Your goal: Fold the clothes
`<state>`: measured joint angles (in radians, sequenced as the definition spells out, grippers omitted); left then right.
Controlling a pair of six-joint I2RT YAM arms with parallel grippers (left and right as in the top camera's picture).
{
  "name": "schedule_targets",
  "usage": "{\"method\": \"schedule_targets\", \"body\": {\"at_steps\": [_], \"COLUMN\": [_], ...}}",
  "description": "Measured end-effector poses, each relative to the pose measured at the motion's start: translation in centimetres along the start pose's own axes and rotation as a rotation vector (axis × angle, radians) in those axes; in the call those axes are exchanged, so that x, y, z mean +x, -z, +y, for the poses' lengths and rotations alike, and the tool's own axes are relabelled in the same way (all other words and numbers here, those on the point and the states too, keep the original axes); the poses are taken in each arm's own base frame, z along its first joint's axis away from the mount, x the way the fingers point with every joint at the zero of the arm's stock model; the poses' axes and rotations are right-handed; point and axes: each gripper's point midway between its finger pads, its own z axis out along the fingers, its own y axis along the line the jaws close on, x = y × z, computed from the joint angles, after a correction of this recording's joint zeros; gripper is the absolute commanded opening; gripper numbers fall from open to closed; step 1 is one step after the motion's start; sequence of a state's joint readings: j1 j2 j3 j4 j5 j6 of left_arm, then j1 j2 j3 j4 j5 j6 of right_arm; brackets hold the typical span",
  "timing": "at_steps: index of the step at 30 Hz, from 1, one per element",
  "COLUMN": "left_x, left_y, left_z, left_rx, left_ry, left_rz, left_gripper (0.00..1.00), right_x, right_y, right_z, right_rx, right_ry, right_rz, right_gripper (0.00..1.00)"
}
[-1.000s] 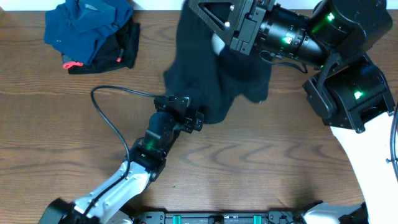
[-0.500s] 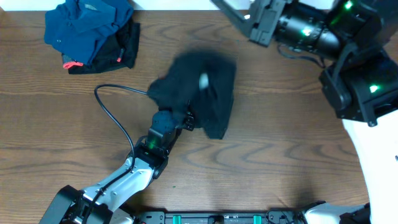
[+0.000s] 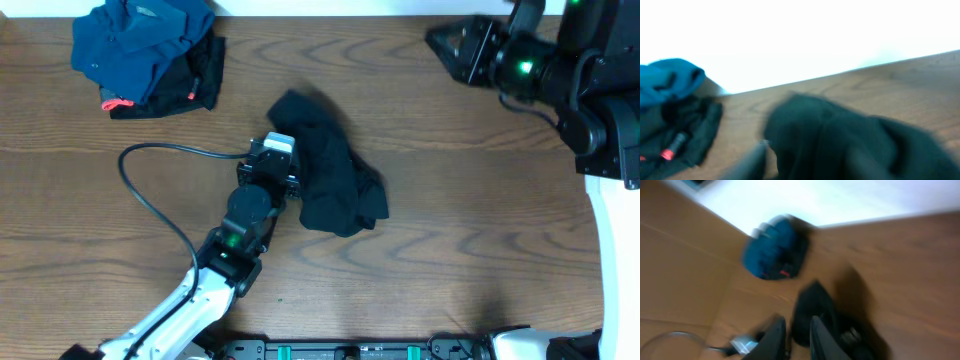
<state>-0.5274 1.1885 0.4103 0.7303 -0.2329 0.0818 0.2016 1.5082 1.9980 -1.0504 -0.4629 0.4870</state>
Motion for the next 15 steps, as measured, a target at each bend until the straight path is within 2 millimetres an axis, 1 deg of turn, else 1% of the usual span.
{"method": "schedule_targets", "body": {"at_steps": [2, 3, 4, 6, 8, 9, 11, 13, 15], "left_x": [-0.8, -0.9, -1.0, -0.8, -0.3, 0.0, 0.4, 0.9, 1.5], "left_y": [0.4, 0.5, 0.6, 0.8, 0.9, 0.9, 1.0, 1.1, 1.3], "left_z": [0.2, 0.3, 0.4, 0.7, 1.3, 1.6, 2.3, 2.9, 3.6], "left_rx": [-0.005, -0.007, -0.01, -0.025, -0.059, -0.079, -0.12, -0.154, -0.193], "left_ry": [-0.002, -0.005, -0.011, -0.024, -0.032, -0.037, -0.046, -0.055, -0.066], "left_rz": [-0.021, -0.023, -0.021, -0.007, 0.014, 0.025, 0.045, 0.067, 0.093], "left_gripper": [0.79, 0.83, 0.88, 0.93, 0.95, 0.95, 0.96, 0.97, 1.0], "right_x": [1.4, 2.1, 2.8, 4.0, 4.8, 5.4, 6.5, 7.7, 9.2], "right_y": [-0.1, -0.2, -0.4, -0.9, -1.6, -2.2, -3.6, -5.4, -7.7], "right_z": [-1.5, -2.1, -2.7, -4.1, -5.4, -6.2, -7.8, -9.1, -10.1], "right_rx": [0.079, 0.109, 0.14, 0.201, 0.245, 0.268, 0.297, 0.306, 0.287], "right_ry": [0.015, 0.023, 0.03, 0.044, 0.061, 0.06, 0.063, 0.058, 0.059], "right_rz": [0.047, 0.074, 0.101, 0.156, 0.202, 0.23, 0.286, 0.338, 0.388], "right_gripper": [0.22, 0.24, 0.31, 0.47, 0.57, 0.6, 0.61, 0.62, 0.66]}}
